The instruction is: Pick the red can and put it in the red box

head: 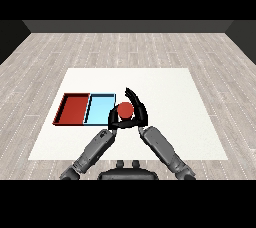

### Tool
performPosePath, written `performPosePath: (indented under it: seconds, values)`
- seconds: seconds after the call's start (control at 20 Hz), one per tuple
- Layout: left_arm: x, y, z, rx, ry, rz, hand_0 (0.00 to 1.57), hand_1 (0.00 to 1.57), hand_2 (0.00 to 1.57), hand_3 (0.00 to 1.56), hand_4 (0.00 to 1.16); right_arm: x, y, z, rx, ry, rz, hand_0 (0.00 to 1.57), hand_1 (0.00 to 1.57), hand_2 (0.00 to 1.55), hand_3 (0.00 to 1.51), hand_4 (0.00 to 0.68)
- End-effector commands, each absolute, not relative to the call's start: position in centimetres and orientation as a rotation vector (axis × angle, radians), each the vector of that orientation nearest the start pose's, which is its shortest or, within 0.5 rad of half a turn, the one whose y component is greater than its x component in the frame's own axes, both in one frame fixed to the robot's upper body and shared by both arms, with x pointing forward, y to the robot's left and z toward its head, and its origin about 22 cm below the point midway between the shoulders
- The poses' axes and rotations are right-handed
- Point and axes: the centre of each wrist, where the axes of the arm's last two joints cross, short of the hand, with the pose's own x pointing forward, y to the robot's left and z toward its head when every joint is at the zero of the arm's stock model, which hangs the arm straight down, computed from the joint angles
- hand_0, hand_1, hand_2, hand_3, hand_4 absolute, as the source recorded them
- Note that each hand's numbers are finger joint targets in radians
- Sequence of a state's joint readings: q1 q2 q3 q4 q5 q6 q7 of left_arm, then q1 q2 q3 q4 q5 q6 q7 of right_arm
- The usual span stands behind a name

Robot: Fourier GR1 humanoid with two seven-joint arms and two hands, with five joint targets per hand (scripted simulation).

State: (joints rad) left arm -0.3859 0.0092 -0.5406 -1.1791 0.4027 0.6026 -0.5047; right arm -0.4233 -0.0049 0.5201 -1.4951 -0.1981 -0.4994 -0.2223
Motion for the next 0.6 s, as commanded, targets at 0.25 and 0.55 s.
performPosePath:
  seconds: [0.25,0.55]
  values:
    - [28.0,7.5,-0.4,-0.079,-1.918,0.083,1.57,1.57,1.57,1.48,1.13,25.9,-7.6,7.6,0.265,-1.98,0.043,0.0,0.0,0.0,0.0,0.0]
    - [30.0,8.3,-0.3,-0.027,-1.904,0.107,1.57,1.57,1.56,1.46,1.13,24.9,-10.5,7.9,0.31,-2.003,-0.035,0.0,0.0,0.0,0.0,0.0]
